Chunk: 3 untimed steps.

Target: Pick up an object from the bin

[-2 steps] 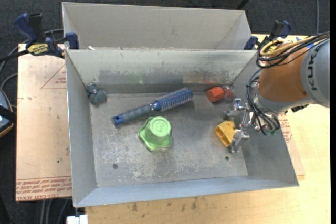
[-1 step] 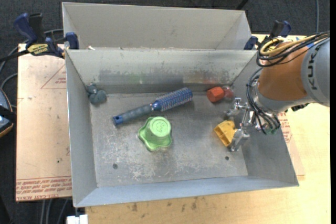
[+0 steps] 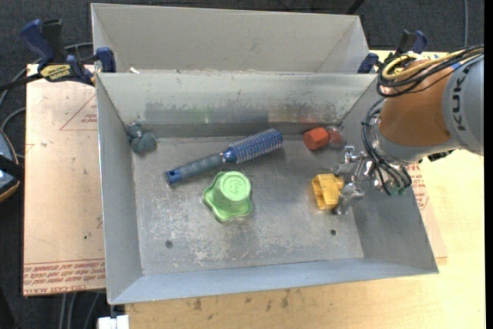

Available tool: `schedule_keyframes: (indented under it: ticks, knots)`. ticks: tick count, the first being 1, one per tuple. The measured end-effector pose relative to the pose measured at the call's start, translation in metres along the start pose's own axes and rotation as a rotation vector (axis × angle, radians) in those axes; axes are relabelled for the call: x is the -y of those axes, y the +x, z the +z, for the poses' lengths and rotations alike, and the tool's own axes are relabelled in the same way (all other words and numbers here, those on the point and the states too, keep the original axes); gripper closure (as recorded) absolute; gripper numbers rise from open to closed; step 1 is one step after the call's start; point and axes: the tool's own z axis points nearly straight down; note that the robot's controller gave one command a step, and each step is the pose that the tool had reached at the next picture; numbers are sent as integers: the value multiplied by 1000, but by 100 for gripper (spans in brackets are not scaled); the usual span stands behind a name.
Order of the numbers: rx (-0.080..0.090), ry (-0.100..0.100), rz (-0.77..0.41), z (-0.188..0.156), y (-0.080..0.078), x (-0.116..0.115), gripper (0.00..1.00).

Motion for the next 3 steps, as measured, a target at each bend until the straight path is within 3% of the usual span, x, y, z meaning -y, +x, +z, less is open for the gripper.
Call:
schedule_keyframes:
  ticks: [3]
  knots:
    - [-5,-1,0,-80,-5,0,100]
